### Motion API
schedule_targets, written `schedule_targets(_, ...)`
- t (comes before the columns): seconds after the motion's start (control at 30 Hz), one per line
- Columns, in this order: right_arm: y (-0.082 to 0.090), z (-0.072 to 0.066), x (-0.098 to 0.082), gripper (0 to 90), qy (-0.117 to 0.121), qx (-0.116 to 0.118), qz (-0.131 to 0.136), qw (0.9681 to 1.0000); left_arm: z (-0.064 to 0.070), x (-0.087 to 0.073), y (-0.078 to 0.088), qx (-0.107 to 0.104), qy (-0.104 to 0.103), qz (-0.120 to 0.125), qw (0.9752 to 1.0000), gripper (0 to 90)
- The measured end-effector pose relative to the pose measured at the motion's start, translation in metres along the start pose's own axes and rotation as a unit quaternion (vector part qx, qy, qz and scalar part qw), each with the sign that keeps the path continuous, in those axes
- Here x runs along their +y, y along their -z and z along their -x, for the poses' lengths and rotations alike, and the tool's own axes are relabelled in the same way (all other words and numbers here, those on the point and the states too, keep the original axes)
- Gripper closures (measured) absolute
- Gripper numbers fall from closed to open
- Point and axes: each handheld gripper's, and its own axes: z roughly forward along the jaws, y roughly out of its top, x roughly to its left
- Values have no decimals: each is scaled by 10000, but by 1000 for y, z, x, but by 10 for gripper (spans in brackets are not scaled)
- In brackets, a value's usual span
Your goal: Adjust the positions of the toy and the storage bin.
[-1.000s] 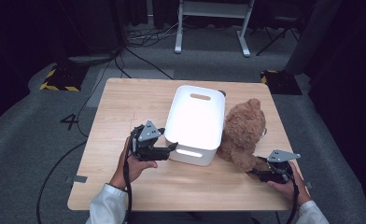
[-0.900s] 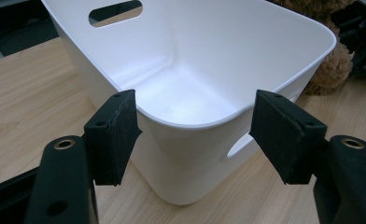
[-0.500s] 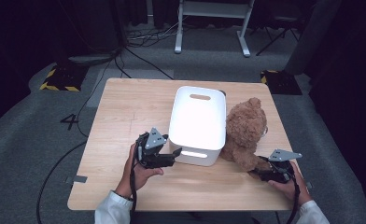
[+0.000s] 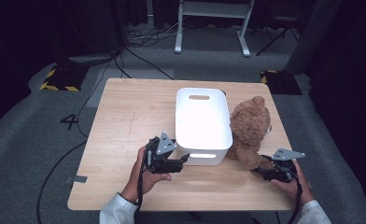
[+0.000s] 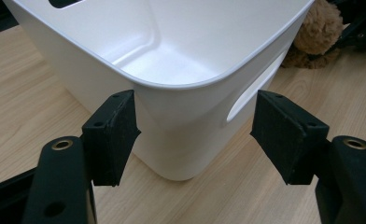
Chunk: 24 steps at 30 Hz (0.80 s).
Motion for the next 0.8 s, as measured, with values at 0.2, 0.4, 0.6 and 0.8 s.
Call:
schedule_targets(0.2,3,6,-3,349,-33,-15,10,10000,3,1,-5,-102,-55,-53,9999,310)
schedule_targets(0.4,5,10,-5,327,-77,8,37,10000,4,0,-2,-120,-171,-82,9997,273)
schedule_targets(0.6,7,7,-4,266,-55,-39,48,10000,0,-12,7,55,-235,-182,9995,211)
schedule_targets(0.8,14,5,-4,199,-125,-146,103,9998,-9,-33,16,158,-246,-260,9992,172)
